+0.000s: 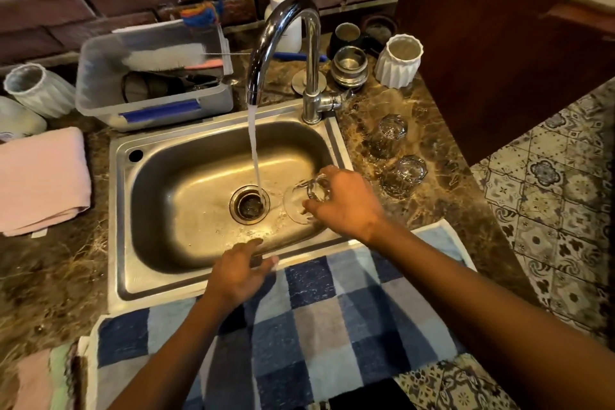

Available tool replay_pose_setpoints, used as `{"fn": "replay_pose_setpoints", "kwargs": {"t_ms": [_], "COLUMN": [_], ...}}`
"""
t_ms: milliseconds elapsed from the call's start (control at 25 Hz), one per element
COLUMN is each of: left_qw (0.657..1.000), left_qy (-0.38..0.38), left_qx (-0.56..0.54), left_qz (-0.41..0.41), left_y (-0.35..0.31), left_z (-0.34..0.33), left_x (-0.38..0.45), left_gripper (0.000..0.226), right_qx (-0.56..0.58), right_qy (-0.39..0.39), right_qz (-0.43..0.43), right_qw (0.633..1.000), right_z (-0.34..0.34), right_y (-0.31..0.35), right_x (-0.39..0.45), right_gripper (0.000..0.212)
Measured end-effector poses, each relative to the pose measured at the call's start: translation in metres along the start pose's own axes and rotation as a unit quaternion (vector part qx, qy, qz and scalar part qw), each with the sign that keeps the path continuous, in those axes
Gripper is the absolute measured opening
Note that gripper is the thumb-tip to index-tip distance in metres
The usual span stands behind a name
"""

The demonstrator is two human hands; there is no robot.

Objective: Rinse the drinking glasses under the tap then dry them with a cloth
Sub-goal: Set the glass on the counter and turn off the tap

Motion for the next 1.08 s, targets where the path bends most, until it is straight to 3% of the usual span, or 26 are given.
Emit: {"fn": "replay_pose_setpoints", "kwargs": {"t_ms": [160,280,440,600,760,1080], "left_qw": [0.993,0.992,0.994,0.994,0.995,0.998], "left_qy": [-0.005,-0.029,-0.027,-0.024,-0.024,-0.020], "left_qx": [0.109,0.106,0.098,0.099,0.078,0.041], "left_qz": [-0.046,-0.060,-0.051,-0.050,-0.049,-0.046], "left_y": [-0.004,-0.006,-0.002,-0.005,-0.006,-0.003], "left_z": [-0.016,-0.017,-0.022,-0.022,-0.020,-0.022], "left_x": [-0.010,-0.012,-0.007,-0.007,-0.007,-0.007], "left_gripper": [0.082,0.086,0.076,0.091,0.093,0.082], "right_qx": [0.095,0.100,0.108,0.040,-0.011,-0.140], "right_qy": [0.028,-0.027,-0.113,-0.179,-0.171,-0.085], "right_qz": [-0.049,-0.060,-0.085,-0.090,-0.096,-0.092], "right_qw": [0.994,0.993,0.984,0.979,0.981,0.982], "right_z": [0.043,0.097,0.171,0.220,0.220,0.161], "right_y": [-0.042,-0.081,-0.129,-0.160,-0.175,-0.191], "right_x": [-0.033,-0.061,-0.074,-0.045,-0.002,0.055], "right_gripper": [0.056,0.056,0.048,0.066,0.069,0.047]}}
Point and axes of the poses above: each hand's wrist, its own x-axis towards the middle knuckle, its own z-axis out of the back of the hand, y = z × x, the point moved 10 cm from there along x, towards the middle knuckle, and after that the axes turned 1 degree about x, right-handed, at the moved point
